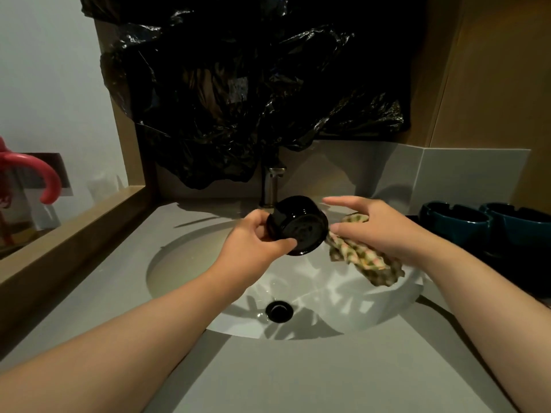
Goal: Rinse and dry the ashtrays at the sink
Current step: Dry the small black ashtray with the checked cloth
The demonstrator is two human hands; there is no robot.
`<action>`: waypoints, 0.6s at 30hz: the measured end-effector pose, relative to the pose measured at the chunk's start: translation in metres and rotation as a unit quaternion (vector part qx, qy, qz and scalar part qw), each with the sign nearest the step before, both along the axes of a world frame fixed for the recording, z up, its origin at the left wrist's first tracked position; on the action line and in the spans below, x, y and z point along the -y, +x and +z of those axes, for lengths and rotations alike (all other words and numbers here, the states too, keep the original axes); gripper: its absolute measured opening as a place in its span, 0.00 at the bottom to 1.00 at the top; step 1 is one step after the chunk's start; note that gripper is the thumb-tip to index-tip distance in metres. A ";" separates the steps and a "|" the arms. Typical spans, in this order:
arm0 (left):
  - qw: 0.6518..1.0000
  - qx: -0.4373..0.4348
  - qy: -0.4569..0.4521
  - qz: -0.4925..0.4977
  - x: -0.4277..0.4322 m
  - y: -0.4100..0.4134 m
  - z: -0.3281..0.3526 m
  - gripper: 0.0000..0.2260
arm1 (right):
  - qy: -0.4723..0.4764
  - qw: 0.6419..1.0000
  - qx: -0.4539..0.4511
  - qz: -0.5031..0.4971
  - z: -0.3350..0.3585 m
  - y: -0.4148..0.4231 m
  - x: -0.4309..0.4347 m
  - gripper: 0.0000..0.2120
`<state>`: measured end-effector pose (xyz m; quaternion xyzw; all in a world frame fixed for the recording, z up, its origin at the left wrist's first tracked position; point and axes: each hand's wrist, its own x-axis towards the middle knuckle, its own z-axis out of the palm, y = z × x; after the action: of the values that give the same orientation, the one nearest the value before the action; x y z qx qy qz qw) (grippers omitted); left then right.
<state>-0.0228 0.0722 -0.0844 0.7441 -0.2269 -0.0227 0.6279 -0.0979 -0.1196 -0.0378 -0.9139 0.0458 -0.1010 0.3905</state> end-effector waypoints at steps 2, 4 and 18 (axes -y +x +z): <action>1.000 -0.013 0.006 -0.018 -0.001 0.002 -0.002 0.13 | -0.037 0.999 0.015 0.019 0.004 -0.003 -0.001 0.22; 0.999 -0.019 0.019 -0.039 -0.002 0.004 -0.004 0.14 | -0.069 0.997 0.021 0.036 0.005 -0.005 -0.004 0.21; 0.930 0.309 0.194 0.045 -0.001 -0.006 -0.001 0.18 | -0.263 0.961 0.080 0.010 -0.007 0.003 -0.010 0.22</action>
<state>-0.0285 0.0736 -0.0856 0.8309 -0.3674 0.1933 0.3704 -0.0948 -0.1098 -0.0444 -0.9736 -0.0229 -0.1789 0.1396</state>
